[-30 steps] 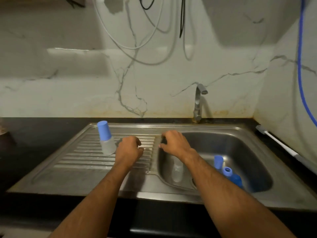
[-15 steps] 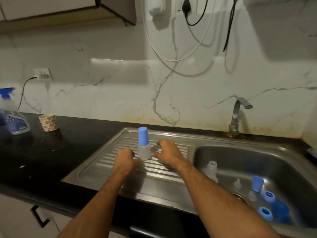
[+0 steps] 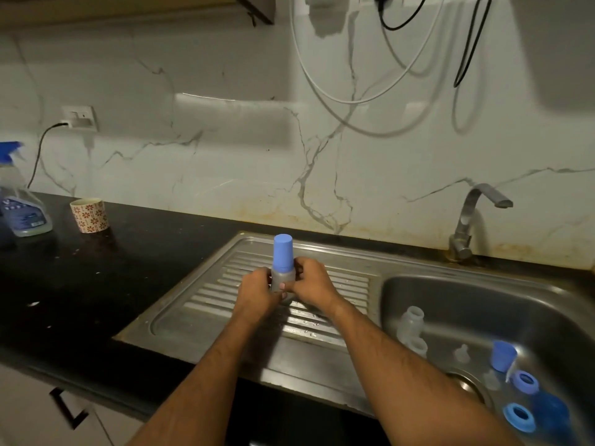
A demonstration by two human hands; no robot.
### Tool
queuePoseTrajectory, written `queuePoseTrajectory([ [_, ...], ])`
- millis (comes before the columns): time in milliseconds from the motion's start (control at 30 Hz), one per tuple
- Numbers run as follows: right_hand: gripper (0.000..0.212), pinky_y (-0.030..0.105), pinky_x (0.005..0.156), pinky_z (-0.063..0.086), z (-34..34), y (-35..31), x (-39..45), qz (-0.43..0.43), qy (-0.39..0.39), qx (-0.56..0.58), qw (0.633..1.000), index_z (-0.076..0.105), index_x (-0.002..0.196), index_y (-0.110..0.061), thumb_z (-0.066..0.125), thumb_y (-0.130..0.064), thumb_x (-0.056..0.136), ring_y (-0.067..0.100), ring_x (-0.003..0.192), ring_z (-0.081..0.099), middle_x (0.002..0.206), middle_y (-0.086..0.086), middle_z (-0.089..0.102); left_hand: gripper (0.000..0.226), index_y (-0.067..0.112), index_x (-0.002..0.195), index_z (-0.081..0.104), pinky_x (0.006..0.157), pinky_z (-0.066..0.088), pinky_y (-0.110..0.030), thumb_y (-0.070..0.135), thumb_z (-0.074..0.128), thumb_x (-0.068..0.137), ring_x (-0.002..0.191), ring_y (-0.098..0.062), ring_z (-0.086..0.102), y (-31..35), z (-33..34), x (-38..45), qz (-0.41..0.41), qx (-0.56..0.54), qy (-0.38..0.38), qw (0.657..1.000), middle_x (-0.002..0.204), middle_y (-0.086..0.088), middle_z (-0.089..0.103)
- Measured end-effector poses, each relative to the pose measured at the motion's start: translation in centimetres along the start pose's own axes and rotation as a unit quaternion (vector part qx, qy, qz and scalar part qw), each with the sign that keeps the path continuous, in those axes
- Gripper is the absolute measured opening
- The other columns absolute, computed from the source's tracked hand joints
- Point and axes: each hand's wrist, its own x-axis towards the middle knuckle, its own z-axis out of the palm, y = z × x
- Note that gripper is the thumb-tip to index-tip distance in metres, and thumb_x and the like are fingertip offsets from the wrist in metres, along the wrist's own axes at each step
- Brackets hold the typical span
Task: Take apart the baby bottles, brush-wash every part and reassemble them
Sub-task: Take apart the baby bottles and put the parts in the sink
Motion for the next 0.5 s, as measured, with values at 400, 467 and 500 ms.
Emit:
queuePoseTrajectory([
  [400, 0.05, 0.036, 0.088, 0.06, -4.1, 1.5, -1.5, 0.0, 0.03, 0.016, 0.999, 0.069, 0.115, -0.014, 0.091, -0.01, 0.07, 0.011, 0.095, 0.072, 0.103, -0.003, 0.076, 0.057, 0.014, 0.112, 0.069, 0.083, 0.058, -0.04, 0.029, 0.094, 0.062, 0.088, -0.015, 0.069, 3.0, 1.7, 0.1, 0.058, -0.027, -0.022, 0.998, 0.098, 0.0, 0.074],
  [467, 0.051, 0.035, 0.088, 0.06, -6.1, 2.3, -2.3, 0.004, 0.041, 0.006, 0.999, 0.07, 0.114, -0.013, 0.092, -0.012, 0.069, 0.011, 0.094, 0.072, 0.103, -0.002, 0.076, 0.061, 0.014, 0.113, 0.067, 0.082, 0.058, -0.04, 0.029, 0.095, 0.061, 0.089, -0.015, 0.068, 4.7, 2.9, -0.2, 0.072, -0.039, -0.037, 0.996, 0.1, 0.001, 0.074],
  [500, 0.051, 0.036, 0.088, 0.06, -7.3, 2.8, -2.7, 0.007, 0.05, 0.001, 0.999, 0.07, 0.114, -0.013, 0.092, -0.013, 0.069, 0.011, 0.094, 0.072, 0.103, -0.002, 0.076, 0.062, 0.015, 0.113, 0.067, 0.082, 0.058, -0.039, 0.029, 0.095, 0.06, 0.089, -0.014, 0.068, 5.8, 3.5, -0.5, 0.079, -0.047, -0.046, 0.995, 0.1, 0.002, 0.073],
])
